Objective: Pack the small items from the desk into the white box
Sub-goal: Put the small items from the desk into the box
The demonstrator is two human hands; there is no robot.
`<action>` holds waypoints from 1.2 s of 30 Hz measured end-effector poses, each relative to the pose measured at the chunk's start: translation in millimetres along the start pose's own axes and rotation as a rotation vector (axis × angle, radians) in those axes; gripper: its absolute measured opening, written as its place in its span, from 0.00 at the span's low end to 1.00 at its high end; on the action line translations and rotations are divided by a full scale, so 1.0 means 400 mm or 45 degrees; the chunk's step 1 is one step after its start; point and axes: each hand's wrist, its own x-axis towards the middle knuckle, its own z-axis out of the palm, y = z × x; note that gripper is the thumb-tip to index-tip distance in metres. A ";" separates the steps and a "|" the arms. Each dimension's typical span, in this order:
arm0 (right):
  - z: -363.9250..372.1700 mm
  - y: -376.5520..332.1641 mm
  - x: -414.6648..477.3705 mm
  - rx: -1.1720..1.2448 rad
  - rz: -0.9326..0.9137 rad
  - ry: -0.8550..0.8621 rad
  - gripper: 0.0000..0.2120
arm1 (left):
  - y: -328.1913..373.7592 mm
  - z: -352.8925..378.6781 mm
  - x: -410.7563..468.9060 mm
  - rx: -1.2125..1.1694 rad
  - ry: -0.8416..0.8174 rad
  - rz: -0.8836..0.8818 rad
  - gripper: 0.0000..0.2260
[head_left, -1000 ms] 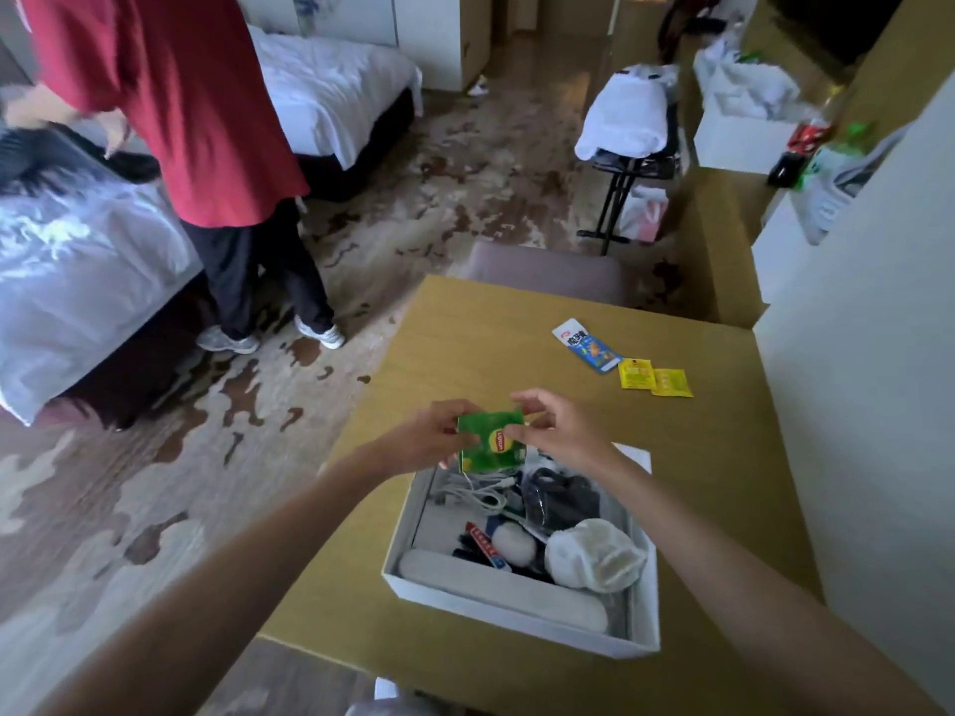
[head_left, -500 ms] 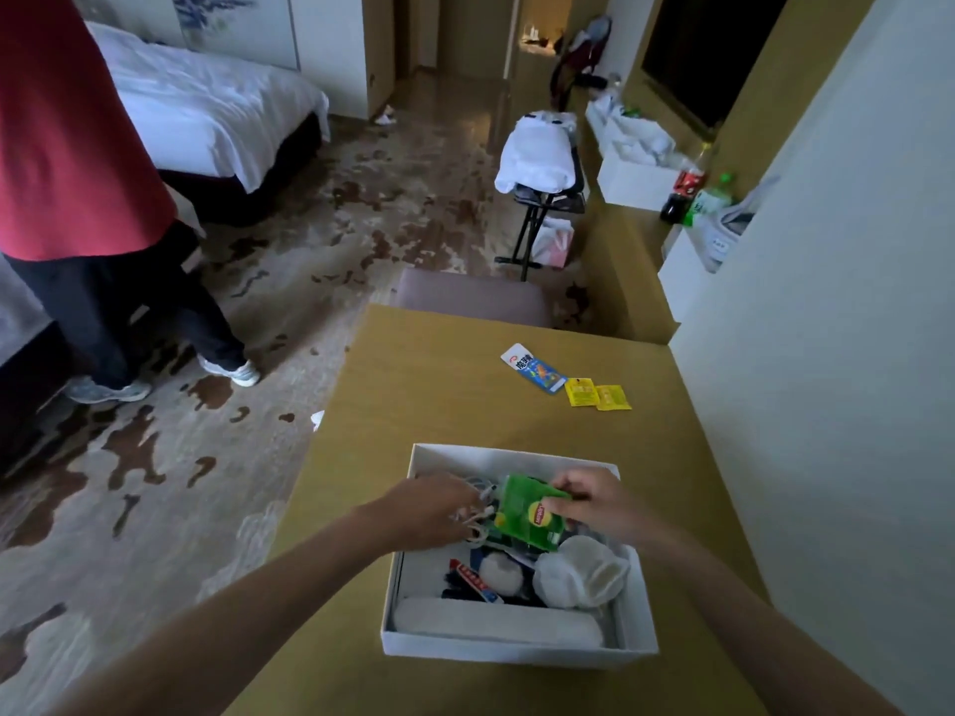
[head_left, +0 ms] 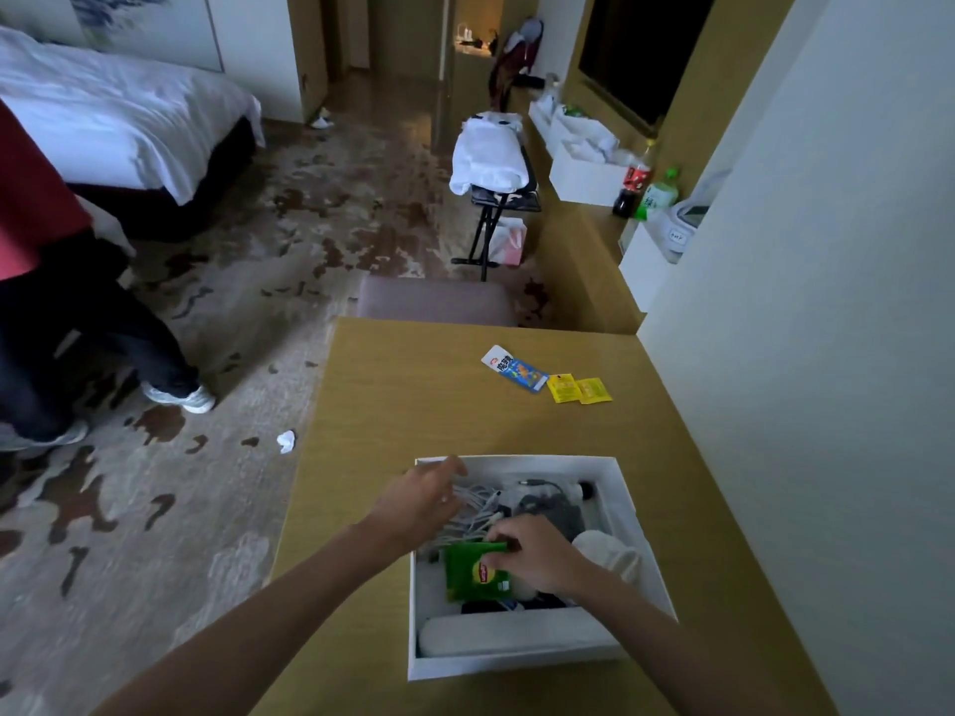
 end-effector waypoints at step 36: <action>-0.351 0.255 0.200 0.609 0.194 0.449 0.07 | 0.010 0.073 0.378 -0.195 0.184 -0.135 0.10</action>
